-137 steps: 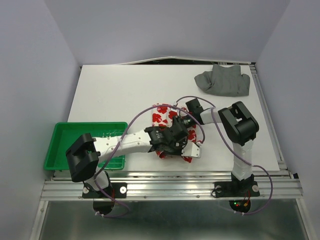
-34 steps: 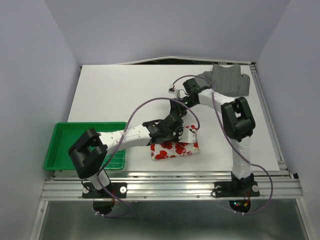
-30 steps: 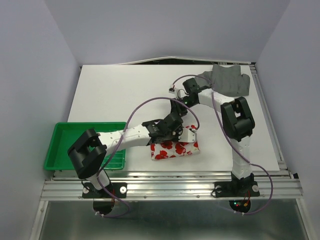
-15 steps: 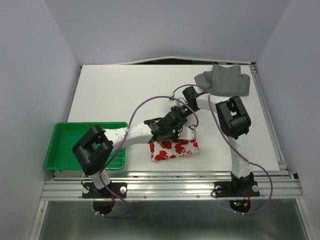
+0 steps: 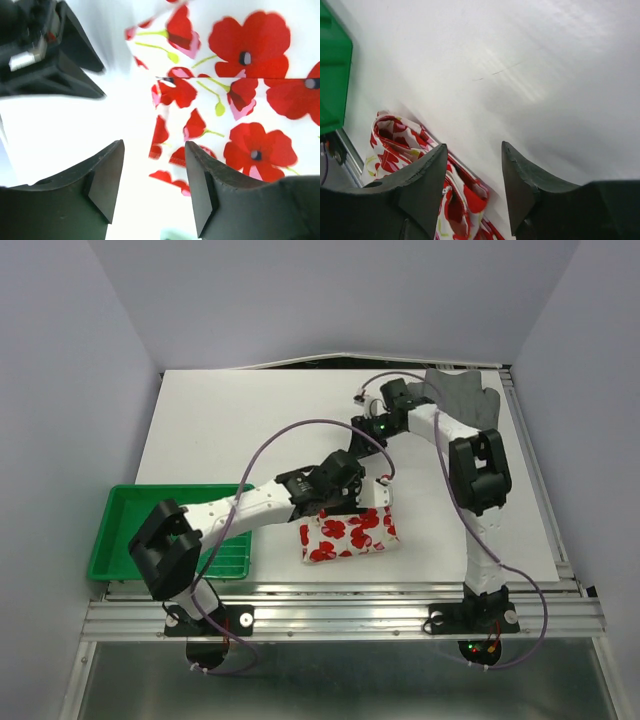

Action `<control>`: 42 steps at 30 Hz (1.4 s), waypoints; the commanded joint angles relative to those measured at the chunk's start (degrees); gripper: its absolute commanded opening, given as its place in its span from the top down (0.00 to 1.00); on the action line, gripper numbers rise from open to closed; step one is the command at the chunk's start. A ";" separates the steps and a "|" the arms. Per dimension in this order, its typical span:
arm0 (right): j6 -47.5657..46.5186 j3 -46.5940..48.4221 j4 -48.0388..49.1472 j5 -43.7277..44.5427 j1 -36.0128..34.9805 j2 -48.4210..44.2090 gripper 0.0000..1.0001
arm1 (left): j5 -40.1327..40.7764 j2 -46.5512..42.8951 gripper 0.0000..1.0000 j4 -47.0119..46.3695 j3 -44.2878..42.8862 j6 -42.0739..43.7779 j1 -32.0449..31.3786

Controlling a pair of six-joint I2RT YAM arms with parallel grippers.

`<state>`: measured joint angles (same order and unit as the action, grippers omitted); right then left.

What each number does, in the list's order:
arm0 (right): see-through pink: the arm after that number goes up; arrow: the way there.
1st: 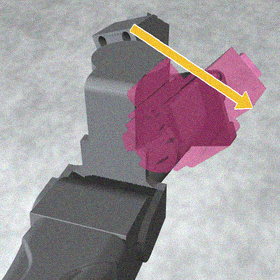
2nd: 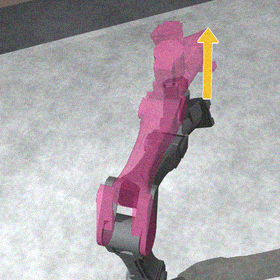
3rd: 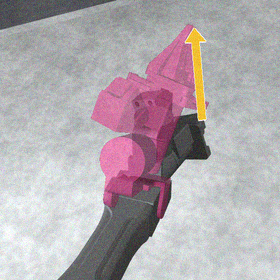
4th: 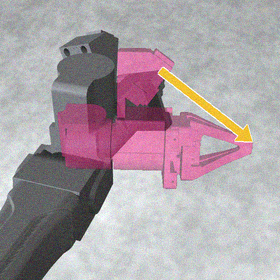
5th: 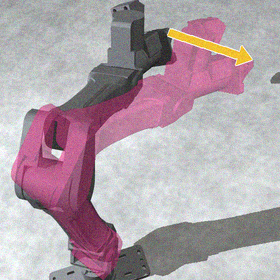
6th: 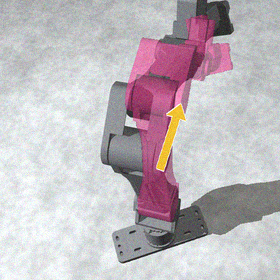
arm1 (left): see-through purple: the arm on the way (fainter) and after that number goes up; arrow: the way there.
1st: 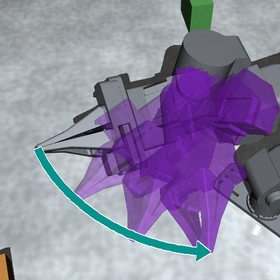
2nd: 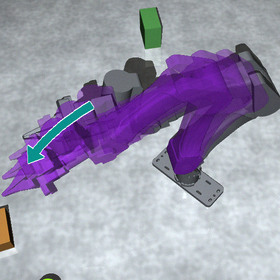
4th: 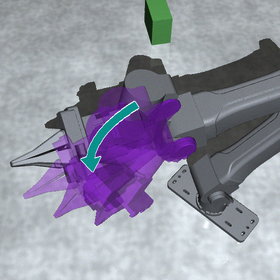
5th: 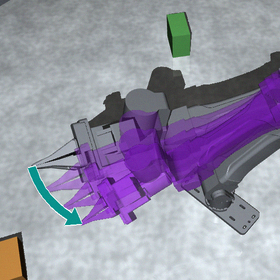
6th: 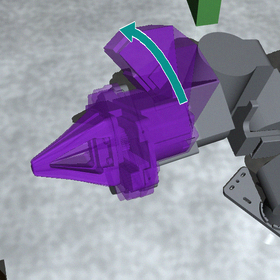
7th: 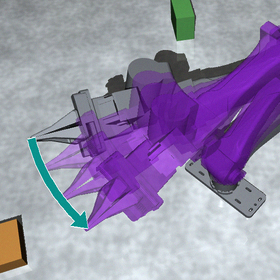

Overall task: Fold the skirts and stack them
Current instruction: Fold the skirt

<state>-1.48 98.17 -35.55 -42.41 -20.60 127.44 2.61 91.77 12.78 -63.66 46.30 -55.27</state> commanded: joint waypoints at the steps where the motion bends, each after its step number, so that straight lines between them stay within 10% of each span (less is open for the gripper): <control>1: 3.48 5.54 0.83 4.27 6.18 -6.93 0.46 | -2.35 -8.09 0.37 4.01 -4.02 -6.39 0.07; 13: 11.57 -25.71 0.83 3.21 10.67 -30.13 0.12 | -23.25 -10.38 0.46 1.92 3.09 -38.01 4.55; 23: 18.60 -46.20 7.75 -2.24 11.20 -36.45 0.03 | -37.24 -8.36 0.70 -9.00 8.47 -47.28 7.63; 27: 20.28 -48.42 9.18 -0.13 11.72 -39.54 0.04 | -26.64 -11.70 0.48 -10.23 8.29 -41.15 2.12; 33: 22.13 -50.09 9.10 1.63 12.25 -41.03 0.05 | 2.16 -12.14 0.42 -7.85 11.27 -23.30 -15.64; 42: 27.75 -53.25 9.62 4.01 13.31 -40.95 0.00 | 9.42 -2.05 0.41 -8.73 7.94 -17.83 -22.25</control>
<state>23.49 45.74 -27.90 -38.65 -7.92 87.35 6.15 86.48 5.34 -53.49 24.64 -76.95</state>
